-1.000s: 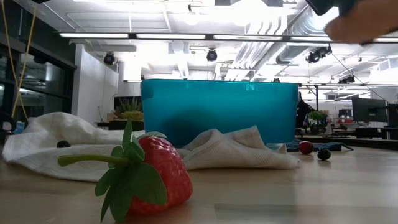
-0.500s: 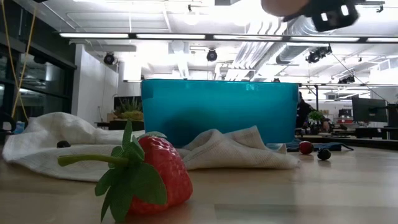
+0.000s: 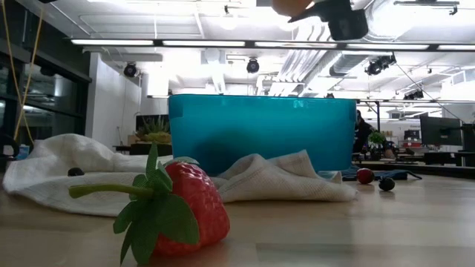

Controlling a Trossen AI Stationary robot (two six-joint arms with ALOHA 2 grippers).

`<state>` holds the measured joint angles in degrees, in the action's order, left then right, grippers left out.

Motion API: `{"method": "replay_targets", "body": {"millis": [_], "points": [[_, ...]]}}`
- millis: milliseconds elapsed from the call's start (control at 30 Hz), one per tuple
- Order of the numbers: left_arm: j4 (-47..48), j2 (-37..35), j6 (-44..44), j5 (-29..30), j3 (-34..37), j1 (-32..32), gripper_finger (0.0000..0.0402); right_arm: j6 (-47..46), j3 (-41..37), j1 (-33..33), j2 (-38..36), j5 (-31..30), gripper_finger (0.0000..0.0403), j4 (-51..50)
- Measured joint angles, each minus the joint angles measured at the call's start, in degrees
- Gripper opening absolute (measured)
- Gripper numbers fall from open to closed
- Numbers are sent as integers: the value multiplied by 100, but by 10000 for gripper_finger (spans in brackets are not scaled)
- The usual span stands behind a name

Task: Pick and placing Produce into tupperware
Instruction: Put the yellow croissant into the blue bin

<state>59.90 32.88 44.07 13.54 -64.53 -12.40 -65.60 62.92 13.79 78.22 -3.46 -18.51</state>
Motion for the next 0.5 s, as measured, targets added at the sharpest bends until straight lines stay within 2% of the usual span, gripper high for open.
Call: {"method": "replay_targets", "body": {"millis": [200, 500], "points": [[0, 0, 61, 0, -1, 1, 111, 39, 2, -201, 116, 10, 208, -5], [2, 0, 136, -2, 0, 1, 111, 295, 2, -376, 636, 400, 208, -2]]}}
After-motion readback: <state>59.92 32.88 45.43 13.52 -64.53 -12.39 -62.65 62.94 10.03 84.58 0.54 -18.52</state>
